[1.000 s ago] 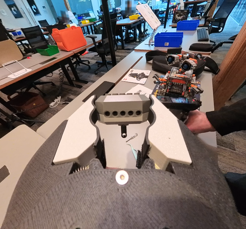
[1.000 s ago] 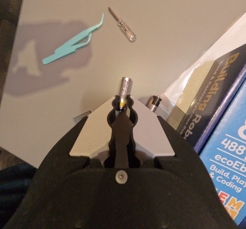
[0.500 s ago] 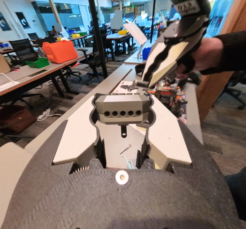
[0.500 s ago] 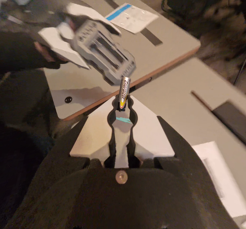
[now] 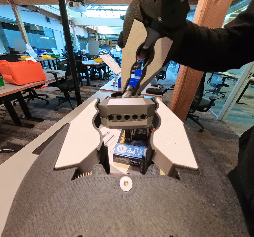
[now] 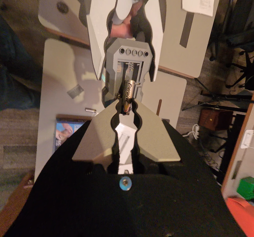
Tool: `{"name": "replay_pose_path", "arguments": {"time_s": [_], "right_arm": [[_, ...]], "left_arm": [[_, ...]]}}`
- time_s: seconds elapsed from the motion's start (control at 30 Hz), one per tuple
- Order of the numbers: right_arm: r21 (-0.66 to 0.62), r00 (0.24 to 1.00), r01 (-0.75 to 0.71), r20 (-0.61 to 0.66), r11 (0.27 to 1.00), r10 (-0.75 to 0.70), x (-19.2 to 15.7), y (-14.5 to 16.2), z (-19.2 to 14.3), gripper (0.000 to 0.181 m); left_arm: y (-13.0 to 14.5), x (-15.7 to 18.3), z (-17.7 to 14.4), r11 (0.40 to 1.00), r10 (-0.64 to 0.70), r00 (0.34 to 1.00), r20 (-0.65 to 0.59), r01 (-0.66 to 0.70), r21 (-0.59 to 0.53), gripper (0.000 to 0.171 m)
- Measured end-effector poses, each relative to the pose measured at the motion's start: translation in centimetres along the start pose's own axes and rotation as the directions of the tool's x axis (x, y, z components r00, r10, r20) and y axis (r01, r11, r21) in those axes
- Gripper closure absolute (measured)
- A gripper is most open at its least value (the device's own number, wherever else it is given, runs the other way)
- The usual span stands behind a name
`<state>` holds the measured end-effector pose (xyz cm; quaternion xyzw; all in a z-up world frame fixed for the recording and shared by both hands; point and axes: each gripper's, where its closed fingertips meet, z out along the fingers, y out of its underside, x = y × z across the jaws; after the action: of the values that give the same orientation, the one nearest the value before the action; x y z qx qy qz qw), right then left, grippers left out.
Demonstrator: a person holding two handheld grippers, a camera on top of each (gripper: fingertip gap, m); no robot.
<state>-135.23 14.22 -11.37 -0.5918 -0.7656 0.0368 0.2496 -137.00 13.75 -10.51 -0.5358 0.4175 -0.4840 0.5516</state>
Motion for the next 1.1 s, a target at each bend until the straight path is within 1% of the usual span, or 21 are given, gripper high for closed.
{"name": "replay_pose_path", "arguments": {"time_s": [0.03, 0.1, 0.2, 0.3, 0.37, 0.43, 0.5, 0.53, 0.57, 0.6, 0.63, 0.7, 0.73, 0.77, 0.83, 0.87, 0.9, 0.93, 1.03, 1.1], "right_arm": [[-0.034, 1.0, 0.027, 0.003, 0.999, -0.027, 0.0, 0.3, 0.0, 0.169], [-0.057, 0.998, 0.062, 0.024, 0.996, -0.061, -0.1, 0.4, -0.1, 0.169], [-0.026, 0.996, 0.071, 0.051, 0.997, -0.069, 0.0, -0.1, -0.4, 0.169], [-0.025, 0.996, 0.057, 0.063, 0.998, -0.056, 0.2, 0.0, -0.7, 0.169], [0.03, 0.996, 0.007, 0.088, 1.0, -0.01, 0.2, -0.4, -1.3, 0.166], [0.097, 0.991, -0.08, 0.115, 0.992, 0.069, 0.5, -0.9, -2.3, 0.16], [0.183, 0.977, -0.193, 0.131, 0.964, 0.171, 1.4, -1.4, -3.8, 0.151], [0.239, 0.959, -0.271, 0.152, 0.933, 0.239, 1.9, -1.8, -4.7, 0.151], [0.285, 0.933, -0.346, 0.2, 0.894, 0.298, 2.0, -2.0, -5.7, 0.147], [0.316, 0.898, -0.435, 0.219, 0.844, 0.381, 2.6, -1.7, -6.4, 0.143], [0.357, 0.846, -0.534, 0.239, 0.767, 0.477, 3.6, -1.4, -7.1, 0.142], [0.439, 0.676, -0.734, 0.41, 0.518, 0.612, 4.5, -1.0, -8.7, 0.142], [0.443, 0.594, -0.797, 0.456, 0.41, 0.662, 4.9, -0.1, -8.8, 0.142], [0.443, 0.539, -0.832, 0.501, 0.335, 0.677, 4.7, 0.6, -8.8, 0.139], [0.413, 0.424, -0.89, 0.588, 0.194, 0.689, 4.1, 1.5, -8.2, 0.123], [0.394, 0.367, -0.912, 0.649, 0.119, 0.666, 3.8, 1.4, -8.3, 0.12], [0.37, 0.325, -0.927, 0.706, 0.064, 0.63, 3.4, 1.2, -8.4, 0.119], [0.358, 0.295, -0.934, 0.736, 0.02, 0.609, 3.2, 1.1, -8.3, 0.119], [0.316, 0.228, -0.946, 0.81, -0.074, 0.541, 2.6, 0.9, -8.3, 0.123], [0.291, 0.201, -0.951, 0.84, -0.105, 0.505, 2.2, 0.7, -8.2, 0.129]], "left_arm": [[-0.1, 0.1, 0.2, 1.0, -0.003, 1.0, -0.004, 0.003, 0.008, 0.098], [-0.4, 0.4, 0.7, 1.0, -0.008, 1.0, -0.022, 0.008, 0.017, 0.098], [-0.7, 0.7, 1.3, 0.999, -0.016, 0.999, -0.042, 0.017, 0.031, 0.098], [-1.2, 0.7, 1.7, 0.998, -0.034, 0.998, -0.055, 0.037, 0.054, 0.099], [-1.7, 0.7, 1.8, 0.995, -0.053, 0.996, -0.068, 0.058, 0.082, 0.098], [-2.1, 0.8, 2.0, 0.993, -0.056, 0.996, -0.071, 0.063, 0.099, 0.098], [-2.8, 0.7, 2.1, 0.989, -0.063, 0.995, -0.077, 0.072, 0.128, 0.098], [-3.2, 0.7, 2.2, 0.987, -0.059, 0.995, -0.077, 0.069, 0.142, 0.098], [-3.5, 0.7, 2.2, 0.987, -0.053, 0.996, -0.077, 0.064, 0.15, 0.098], [-4.0, 0.6, 2.2, 0.986, -0.044, 0.996, -0.075, 0.055, 0.158, 0.098], [-4.4, 0.6, 2.2, 0.985, -0.035, 0.997, -0.074, 0.047, 0.168, 0.098], [-5.4, 0.8, 2.2, 0.983, -0.015, 0.997, -0.08, 0.03, 0.183, 0.098], [-5.8, 0.9, 2.2, 0.982, -0.009, 0.996, -0.086, 0.025, 0.189, 0.098], [-6.3, 1.0, 2.2, 0.98, -0.007, 0.995, -0.098, 0.026, 0.199, 0.098], [-7.1, 1.2, 2.3, 0.975, -0.006, 0.993, -0.115, 0.031, 0.218, 0.098], [-7.4, 1.3, 2.3, 0.973, -0.008, 0.992, -0.128, 0.037, 0.226, 0.098], [-7.7, 1.4, 2.4, 0.972, -0.006, 0.991, -0.135, 0.038, 0.232, 0.098], [-7.8, 1.5, 2.5, 0.972, 0.002, 0.99, -0.139, 0.031, 0.232, 0.098], [-8.4, 1.9, 2.8, 0.971, 0.015, 0.987, -0.163, 0.025, 0.239, 0.098], [-8.5, 2.3, 3.1, 0.973, 0.036, 0.985, -0.169, 0.005, 0.232, 0.098]]}}
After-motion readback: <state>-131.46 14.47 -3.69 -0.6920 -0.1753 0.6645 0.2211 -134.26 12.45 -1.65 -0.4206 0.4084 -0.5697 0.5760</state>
